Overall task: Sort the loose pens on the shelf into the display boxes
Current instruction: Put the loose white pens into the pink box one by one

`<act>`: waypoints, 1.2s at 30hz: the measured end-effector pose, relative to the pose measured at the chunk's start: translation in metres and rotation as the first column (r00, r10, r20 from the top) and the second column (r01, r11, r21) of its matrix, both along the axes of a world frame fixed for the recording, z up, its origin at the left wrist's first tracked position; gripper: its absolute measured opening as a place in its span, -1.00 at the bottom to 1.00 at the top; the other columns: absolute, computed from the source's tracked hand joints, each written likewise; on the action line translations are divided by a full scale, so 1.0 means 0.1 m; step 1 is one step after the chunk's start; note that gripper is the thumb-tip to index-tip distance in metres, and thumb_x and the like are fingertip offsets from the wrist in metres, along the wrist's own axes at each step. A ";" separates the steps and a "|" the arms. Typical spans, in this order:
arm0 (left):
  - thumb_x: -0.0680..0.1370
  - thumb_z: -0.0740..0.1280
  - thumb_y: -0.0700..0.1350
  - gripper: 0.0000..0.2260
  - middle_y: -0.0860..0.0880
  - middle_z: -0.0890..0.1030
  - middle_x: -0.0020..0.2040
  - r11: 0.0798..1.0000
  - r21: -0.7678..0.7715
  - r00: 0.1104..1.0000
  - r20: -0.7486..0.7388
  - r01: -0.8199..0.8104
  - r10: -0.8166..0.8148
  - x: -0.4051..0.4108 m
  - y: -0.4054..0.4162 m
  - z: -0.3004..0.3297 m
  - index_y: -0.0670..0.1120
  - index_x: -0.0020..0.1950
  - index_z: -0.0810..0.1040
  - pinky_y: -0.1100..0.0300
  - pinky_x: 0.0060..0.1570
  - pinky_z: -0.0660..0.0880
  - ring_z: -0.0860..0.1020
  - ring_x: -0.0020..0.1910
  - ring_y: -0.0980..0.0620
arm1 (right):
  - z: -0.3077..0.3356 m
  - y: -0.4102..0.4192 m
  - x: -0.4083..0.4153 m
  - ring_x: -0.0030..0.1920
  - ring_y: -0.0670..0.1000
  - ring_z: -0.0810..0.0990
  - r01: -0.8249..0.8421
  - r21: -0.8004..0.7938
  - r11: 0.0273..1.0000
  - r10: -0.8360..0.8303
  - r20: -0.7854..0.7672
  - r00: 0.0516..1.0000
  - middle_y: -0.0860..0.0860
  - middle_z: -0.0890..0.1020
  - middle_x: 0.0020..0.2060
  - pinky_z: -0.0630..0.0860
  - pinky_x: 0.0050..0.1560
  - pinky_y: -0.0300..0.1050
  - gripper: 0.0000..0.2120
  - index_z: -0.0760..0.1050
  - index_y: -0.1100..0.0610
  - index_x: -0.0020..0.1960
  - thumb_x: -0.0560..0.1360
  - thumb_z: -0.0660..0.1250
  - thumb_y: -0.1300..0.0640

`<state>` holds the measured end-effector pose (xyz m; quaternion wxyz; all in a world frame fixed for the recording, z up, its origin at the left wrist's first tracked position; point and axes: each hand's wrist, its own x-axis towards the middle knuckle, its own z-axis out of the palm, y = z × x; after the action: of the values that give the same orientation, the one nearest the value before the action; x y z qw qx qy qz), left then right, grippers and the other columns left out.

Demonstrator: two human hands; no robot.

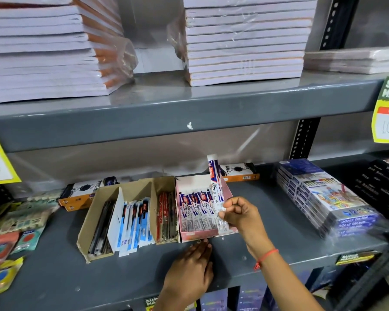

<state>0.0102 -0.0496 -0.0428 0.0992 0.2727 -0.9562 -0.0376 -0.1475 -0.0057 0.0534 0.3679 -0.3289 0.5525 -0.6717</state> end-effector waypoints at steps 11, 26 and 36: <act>0.15 0.56 0.15 -0.57 0.11 0.71 -0.05 0.988 -0.152 0.995 -0.084 0.036 -0.049 0.00 0.04 0.02 0.00 -0.06 0.72 0.37 -0.16 0.56 0.66 -0.06 0.19 | 0.03 0.01 0.01 -0.60 -0.27 0.41 -0.009 0.066 0.998 0.013 -0.048 0.999 0.03 0.39 -0.46 0.38 -0.54 -0.48 -0.67 0.42 0.15 -0.32 0.40 0.31 0.56; 0.30 0.36 0.08 -0.65 0.08 0.70 0.02 0.995 -0.090 0.990 -0.126 0.046 -0.057 0.01 0.01 0.04 -0.02 0.01 0.69 0.39 -0.12 0.53 0.65 -0.02 0.18 | 0.00 -0.59 0.00 -0.38 0.01 0.55 0.112 0.432 0.895 0.073 -0.390 0.918 0.07 0.56 -0.35 0.59 -0.30 -0.13 -0.75 0.50 0.18 -0.03 0.41 0.21 0.45; 0.30 0.27 0.09 -0.59 0.09 0.68 0.05 0.999 -0.045 0.993 -0.119 -0.002 -0.003 -0.01 0.02 0.06 0.00 0.06 0.67 0.36 -0.34 0.53 0.66 -0.07 0.16 | -0.23 -0.87 0.29 0.10 0.18 0.60 0.142 0.590 0.795 0.358 -0.643 0.677 0.20 0.63 0.08 0.55 0.12 -0.07 -0.75 0.51 0.28 0.10 0.45 0.24 0.41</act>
<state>0.0097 -0.0472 -0.0369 0.1622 0.2675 -0.9493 -0.0323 -0.1182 -0.0930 0.0306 0.2426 -0.4687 0.8117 -0.2504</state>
